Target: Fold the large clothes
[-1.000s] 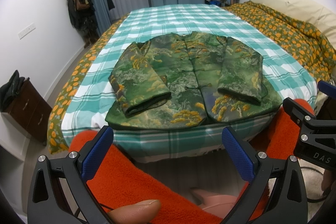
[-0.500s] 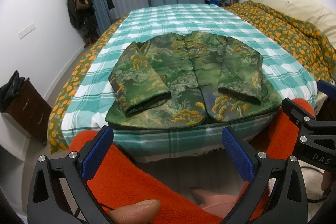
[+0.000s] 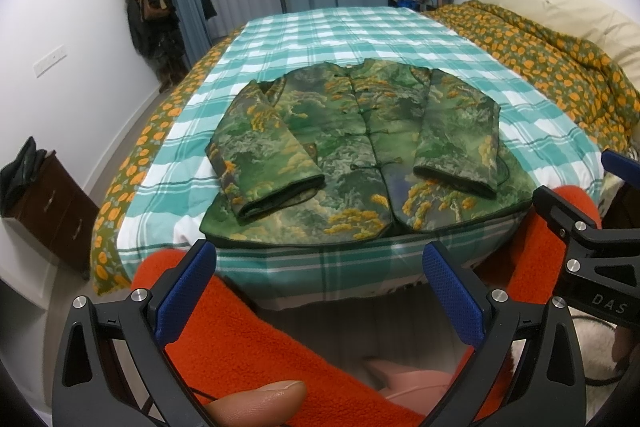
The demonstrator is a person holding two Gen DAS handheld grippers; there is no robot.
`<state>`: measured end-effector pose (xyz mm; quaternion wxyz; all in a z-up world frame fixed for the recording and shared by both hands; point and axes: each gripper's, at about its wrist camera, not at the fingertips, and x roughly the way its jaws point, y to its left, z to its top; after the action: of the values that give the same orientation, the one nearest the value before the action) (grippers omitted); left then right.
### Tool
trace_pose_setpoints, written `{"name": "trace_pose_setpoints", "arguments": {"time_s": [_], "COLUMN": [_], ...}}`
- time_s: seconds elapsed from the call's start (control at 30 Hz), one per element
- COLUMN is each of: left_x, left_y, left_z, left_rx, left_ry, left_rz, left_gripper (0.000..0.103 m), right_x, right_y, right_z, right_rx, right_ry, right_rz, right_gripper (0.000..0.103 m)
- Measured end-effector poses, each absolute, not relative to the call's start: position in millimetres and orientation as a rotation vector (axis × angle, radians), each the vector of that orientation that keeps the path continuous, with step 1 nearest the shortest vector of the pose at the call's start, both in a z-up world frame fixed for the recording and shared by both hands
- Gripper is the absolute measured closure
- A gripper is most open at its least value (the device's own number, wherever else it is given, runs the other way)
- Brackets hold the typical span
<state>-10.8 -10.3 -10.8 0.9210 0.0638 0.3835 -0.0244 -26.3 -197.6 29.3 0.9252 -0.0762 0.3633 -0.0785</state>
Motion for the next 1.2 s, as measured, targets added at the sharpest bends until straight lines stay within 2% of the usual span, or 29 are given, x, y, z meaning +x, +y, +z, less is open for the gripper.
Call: {"name": "trace_pose_setpoints", "arguments": {"time_s": [0.97, 1.2], "left_x": [-9, -4], "left_y": [-8, 5], "left_z": [-14, -11], "left_rx": [0.148, 0.181], "left_ry": [0.768, 0.688], "left_rz": [-0.021, 0.04], "left_gripper": [0.0, 0.0], "right_x": [-23, -18], "right_y": [-200, -249], "right_z": [29, 49], "right_rx": [-0.15, -0.112], "right_ry": [0.743, 0.638], "right_rz": [-0.149, -0.198], "right_gripper": [0.0, 0.0]}}
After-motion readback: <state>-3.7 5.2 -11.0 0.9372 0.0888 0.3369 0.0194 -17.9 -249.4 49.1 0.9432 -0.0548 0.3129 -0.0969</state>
